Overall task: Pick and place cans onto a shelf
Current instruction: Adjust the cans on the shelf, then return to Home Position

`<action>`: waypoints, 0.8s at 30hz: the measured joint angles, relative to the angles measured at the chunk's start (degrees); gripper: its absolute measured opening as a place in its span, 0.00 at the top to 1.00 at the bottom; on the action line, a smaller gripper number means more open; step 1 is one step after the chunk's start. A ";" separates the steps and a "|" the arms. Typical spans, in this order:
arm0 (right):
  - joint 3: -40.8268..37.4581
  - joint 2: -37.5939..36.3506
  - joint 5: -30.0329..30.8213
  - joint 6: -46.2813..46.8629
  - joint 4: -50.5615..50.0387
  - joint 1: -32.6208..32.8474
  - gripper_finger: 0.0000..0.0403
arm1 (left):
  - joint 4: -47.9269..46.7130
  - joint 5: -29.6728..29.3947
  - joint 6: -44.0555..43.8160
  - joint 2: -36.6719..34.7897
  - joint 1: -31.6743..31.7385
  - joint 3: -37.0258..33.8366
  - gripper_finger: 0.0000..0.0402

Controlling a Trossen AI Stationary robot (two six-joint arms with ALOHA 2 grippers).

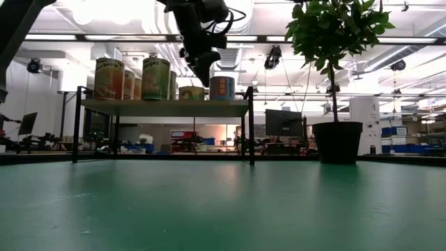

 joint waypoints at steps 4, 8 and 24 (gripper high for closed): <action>-0.01 0.02 0.62 0.04 -0.33 -0.01 0.98 | 0.03 0.00 0.00 0.02 0.00 0.00 1.00; 0.00 0.02 0.61 0.03 -0.33 0.00 0.98 | 0.26 0.00 0.00 0.00 -0.04 0.00 1.00; -0.01 0.00 0.56 0.43 -1.61 0.00 0.98 | 4.25 -0.04 -1.51 -6.10 -11.56 0.12 1.00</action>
